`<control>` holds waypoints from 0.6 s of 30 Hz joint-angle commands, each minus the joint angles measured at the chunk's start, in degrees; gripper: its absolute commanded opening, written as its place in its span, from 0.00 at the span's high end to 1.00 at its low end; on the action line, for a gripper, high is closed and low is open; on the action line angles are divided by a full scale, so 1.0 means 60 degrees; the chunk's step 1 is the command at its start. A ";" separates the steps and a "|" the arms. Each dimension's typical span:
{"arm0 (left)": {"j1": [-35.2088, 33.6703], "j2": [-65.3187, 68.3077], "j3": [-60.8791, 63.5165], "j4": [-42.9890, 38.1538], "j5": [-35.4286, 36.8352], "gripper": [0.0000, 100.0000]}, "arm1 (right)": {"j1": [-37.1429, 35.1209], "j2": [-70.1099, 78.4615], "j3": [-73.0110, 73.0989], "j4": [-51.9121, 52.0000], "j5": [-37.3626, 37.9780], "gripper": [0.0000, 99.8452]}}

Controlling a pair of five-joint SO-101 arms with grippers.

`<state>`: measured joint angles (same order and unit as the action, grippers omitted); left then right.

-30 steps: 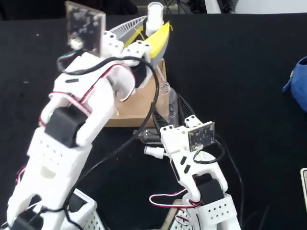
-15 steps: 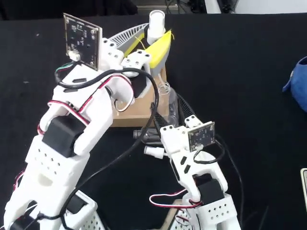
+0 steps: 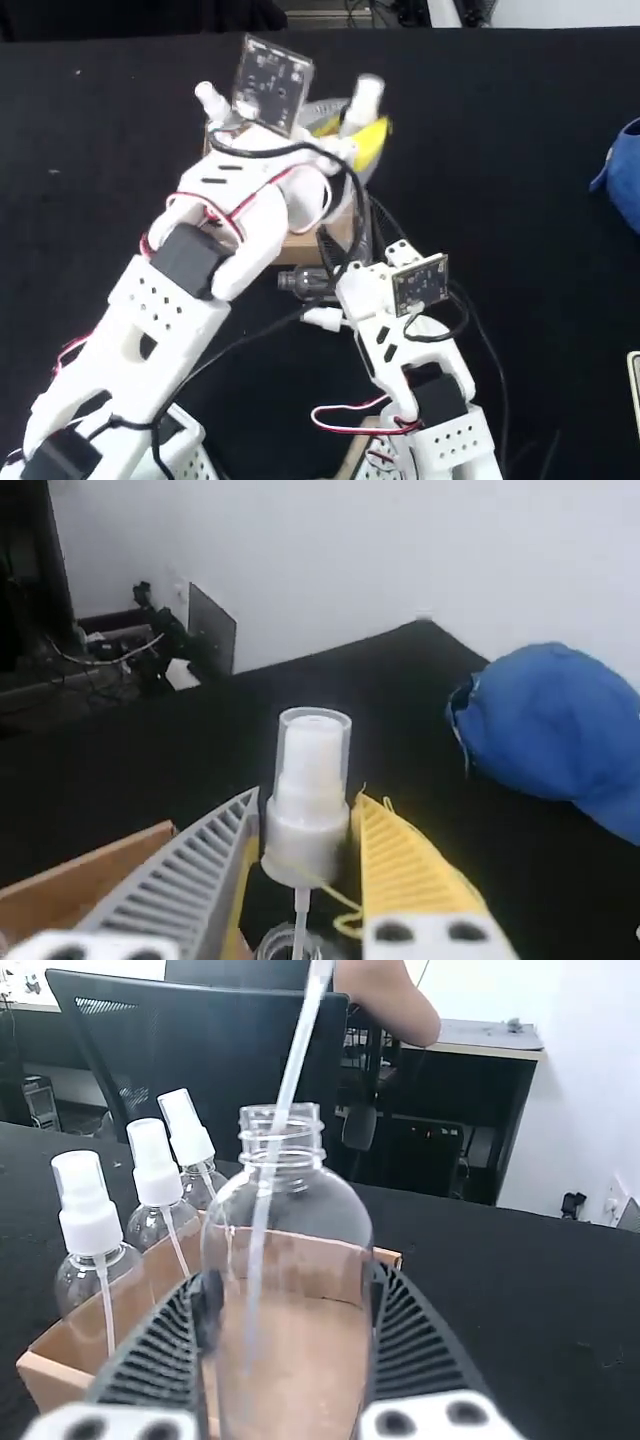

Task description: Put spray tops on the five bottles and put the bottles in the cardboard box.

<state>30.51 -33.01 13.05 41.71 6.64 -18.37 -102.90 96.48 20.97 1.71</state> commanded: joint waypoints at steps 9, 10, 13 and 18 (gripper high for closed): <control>0.0037 -0.1832 0.1487 0.0220 -0.0015 0.68 | -0.0103 -0.0579 -0.0066 -0.0029 0.0103 0.99; 0.0037 -0.1963 0.1590 0.0220 -0.0015 0.63 | -0.0103 -0.0579 -0.0051 -0.0029 0.0103 0.99; -0.0139 -0.2564 0.1736 0.0293 -0.0015 0.57 | -0.0088 -0.0579 -0.0037 -0.0029 0.0103 0.99; -0.1531 -0.4234 0.2147 0.0293 -0.0044 0.63 | -0.0073 -0.0579 -0.0037 -0.0029 0.0103 0.99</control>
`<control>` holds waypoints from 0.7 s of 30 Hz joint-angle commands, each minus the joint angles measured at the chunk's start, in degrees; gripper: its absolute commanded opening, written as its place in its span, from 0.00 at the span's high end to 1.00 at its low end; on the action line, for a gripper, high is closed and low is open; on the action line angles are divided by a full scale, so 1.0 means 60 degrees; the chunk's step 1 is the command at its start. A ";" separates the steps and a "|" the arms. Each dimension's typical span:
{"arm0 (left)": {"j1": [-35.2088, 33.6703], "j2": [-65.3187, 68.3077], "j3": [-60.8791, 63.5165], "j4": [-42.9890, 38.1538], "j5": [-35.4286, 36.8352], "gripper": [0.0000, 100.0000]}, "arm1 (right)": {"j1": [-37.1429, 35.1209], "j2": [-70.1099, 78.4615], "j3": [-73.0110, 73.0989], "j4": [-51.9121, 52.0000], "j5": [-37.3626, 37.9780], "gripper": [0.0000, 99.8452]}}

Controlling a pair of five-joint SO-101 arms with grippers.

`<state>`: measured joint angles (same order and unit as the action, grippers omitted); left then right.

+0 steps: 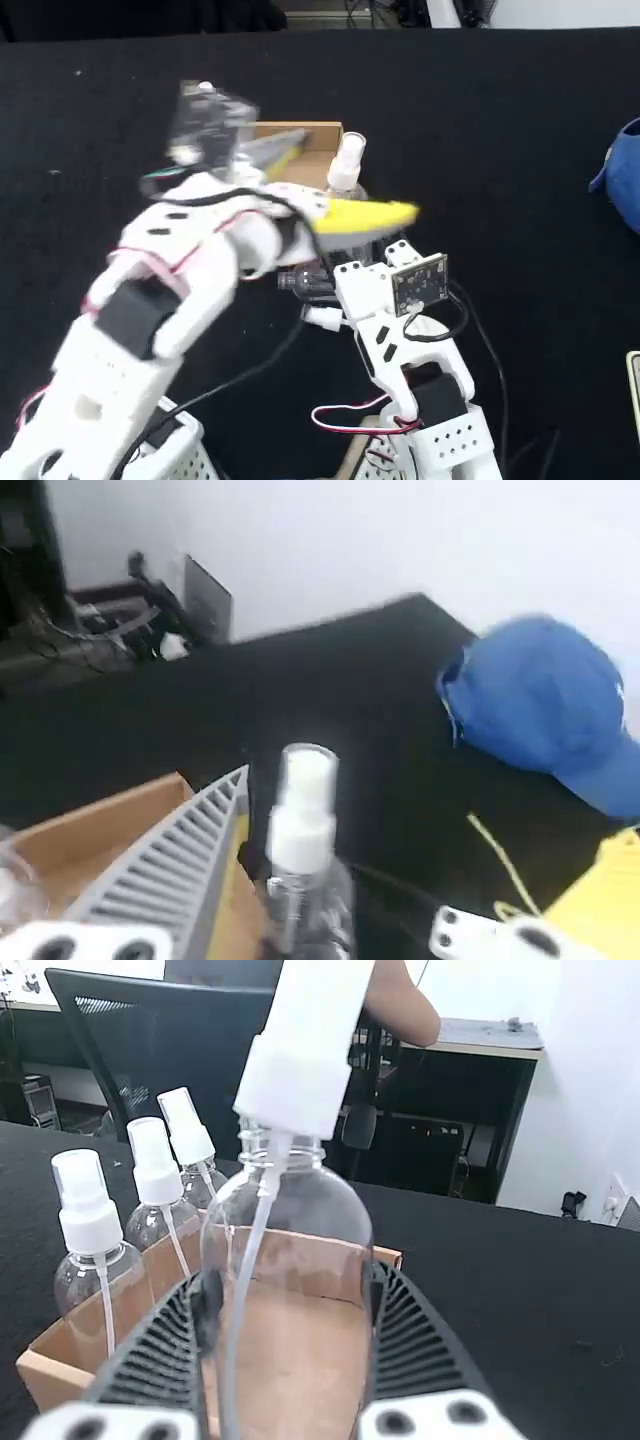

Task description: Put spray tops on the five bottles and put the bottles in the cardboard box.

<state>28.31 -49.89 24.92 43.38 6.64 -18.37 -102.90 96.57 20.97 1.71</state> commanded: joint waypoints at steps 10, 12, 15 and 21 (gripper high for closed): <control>-0.4520 -0.4264 0.2689 -0.0088 -0.0029 0.94 | 0.2784 -0.0505 -0.0784 0.0044 0.0015 0.99; -0.5106 -0.4689 0.3201 -0.0132 -0.0029 0.91 | 0.3223 -0.0491 -0.1004 0.0044 0.0000 0.99; -0.5575 -0.5275 0.4374 -0.0982 -0.0029 0.91 | 0.3487 -0.0476 -0.1253 0.0044 0.0015 0.99; -0.5751 -0.6579 0.8623 -0.4571 -0.0103 0.91 | 0.4073 -0.0462 -0.1692 0.0059 0.0015 0.99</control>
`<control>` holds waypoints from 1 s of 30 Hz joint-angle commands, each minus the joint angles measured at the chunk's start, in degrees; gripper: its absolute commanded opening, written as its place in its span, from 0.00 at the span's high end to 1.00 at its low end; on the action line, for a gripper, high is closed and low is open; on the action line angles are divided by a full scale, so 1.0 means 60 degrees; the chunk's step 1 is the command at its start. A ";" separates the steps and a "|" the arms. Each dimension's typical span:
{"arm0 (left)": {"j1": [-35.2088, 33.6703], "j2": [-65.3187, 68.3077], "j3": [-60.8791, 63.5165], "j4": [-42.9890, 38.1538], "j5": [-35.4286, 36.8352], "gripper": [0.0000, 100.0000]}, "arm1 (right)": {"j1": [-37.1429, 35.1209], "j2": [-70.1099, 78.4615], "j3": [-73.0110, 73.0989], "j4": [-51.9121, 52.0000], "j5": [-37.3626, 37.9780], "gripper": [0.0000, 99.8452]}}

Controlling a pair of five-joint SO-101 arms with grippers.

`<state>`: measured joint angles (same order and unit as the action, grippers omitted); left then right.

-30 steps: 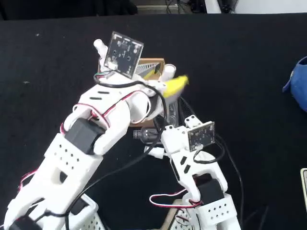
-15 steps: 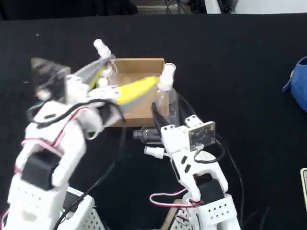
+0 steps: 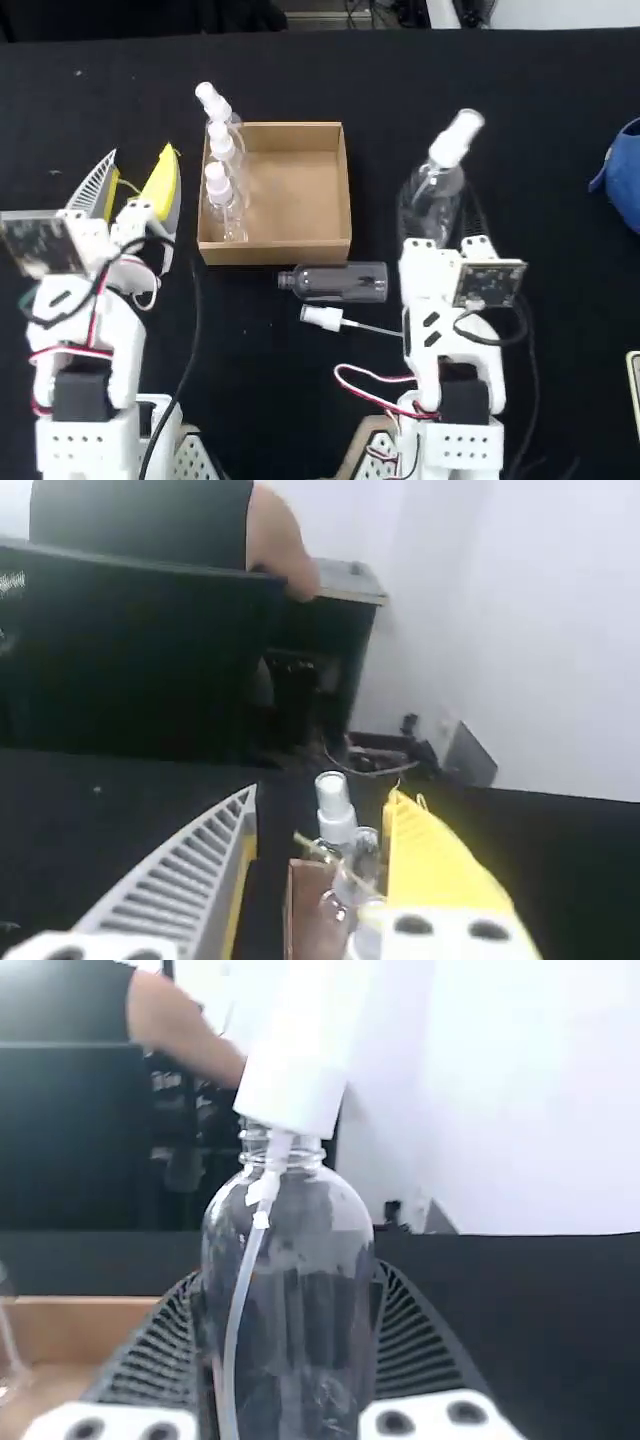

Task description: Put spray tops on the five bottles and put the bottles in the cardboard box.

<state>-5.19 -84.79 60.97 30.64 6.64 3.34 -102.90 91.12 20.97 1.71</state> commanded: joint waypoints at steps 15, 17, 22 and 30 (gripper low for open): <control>-0.2190 -0.3238 0.6059 -0.2711 -0.0103 0.91 | 0.0747 0.6659 -0.3524 -0.2549 0.0103 0.99; -0.2454 -0.3238 0.6059 -0.2315 -0.0059 0.90 | 0.0938 0.7451 -0.3231 -0.3795 0.0103 0.99; -0.2952 -0.3194 0.6073 -0.2227 -0.0103 0.91 | 0.1363 0.9370 -0.2996 -0.6403 0.0103 0.99; -0.3084 -0.3165 0.6073 -0.2198 -0.0029 0.91 | 0.1465 1.3121 -0.4799 -0.7663 0.0103 0.99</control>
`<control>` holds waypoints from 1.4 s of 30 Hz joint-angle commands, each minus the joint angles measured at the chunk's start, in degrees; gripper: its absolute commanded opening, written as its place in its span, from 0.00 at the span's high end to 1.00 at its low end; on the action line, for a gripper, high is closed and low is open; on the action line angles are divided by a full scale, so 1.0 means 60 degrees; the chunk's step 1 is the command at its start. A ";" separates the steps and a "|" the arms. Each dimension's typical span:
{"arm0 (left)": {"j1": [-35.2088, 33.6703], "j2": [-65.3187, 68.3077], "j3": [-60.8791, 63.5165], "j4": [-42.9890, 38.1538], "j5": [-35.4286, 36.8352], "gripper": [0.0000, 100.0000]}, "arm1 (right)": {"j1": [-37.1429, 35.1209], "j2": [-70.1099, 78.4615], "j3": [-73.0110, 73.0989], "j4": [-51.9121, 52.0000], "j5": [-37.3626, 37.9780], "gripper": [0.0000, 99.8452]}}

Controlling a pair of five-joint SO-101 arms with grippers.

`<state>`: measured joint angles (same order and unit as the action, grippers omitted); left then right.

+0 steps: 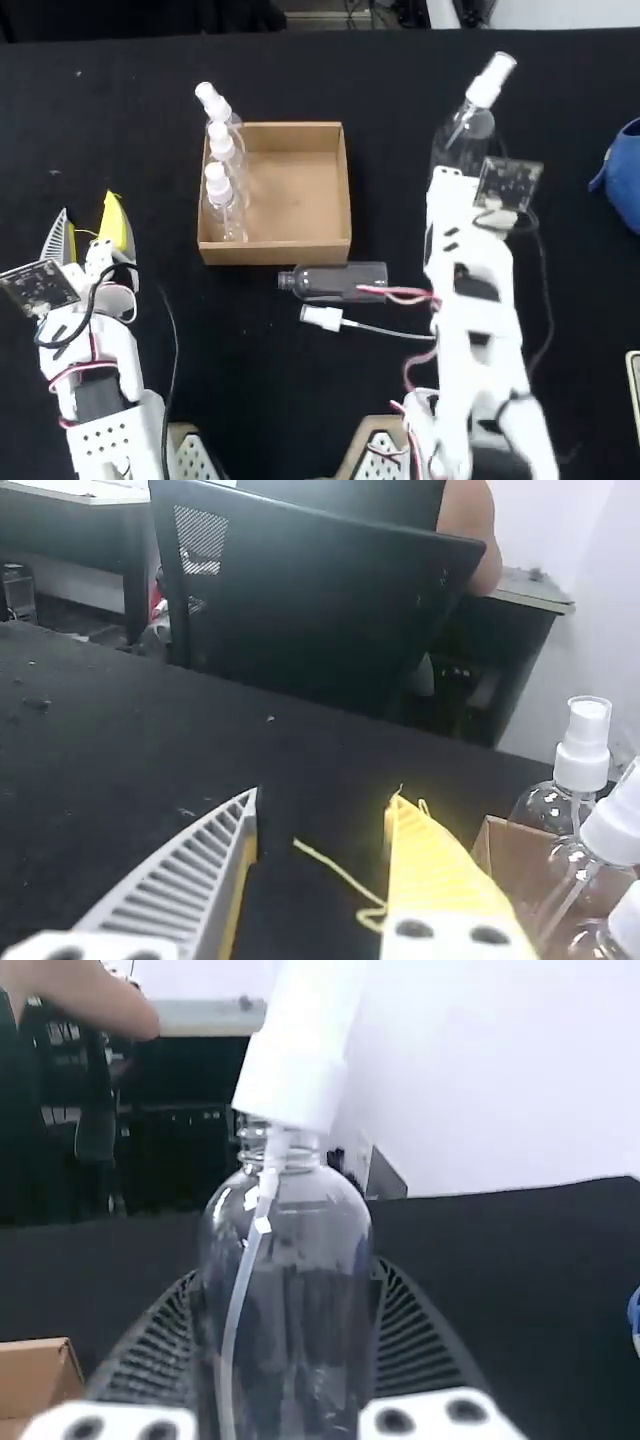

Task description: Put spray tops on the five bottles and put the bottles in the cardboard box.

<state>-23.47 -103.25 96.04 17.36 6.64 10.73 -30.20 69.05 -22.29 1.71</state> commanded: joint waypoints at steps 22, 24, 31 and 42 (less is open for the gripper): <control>-0.0051 -0.0103 0.0227 0.0645 -0.0103 0.97 | 0.0703 0.2557 -0.1956 -0.0484 0.0117 0.99; -0.0037 -0.0088 0.0227 0.0659 -0.0103 0.97 | 0.0659 0.2557 -0.1956 -0.0484 0.0117 0.99; -0.0037 -0.0088 0.0227 0.0674 -0.0029 0.97 | 0.0718 0.2557 -0.1956 -0.0484 0.0117 0.99; -0.0037 -0.0088 0.0227 0.0674 -0.0029 0.97 | 0.1597 0.5897 -0.2161 -0.5099 0.0117 0.99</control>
<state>-23.74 -103.25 96.13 20.97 6.64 17.58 1.36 60.79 -41.80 2.07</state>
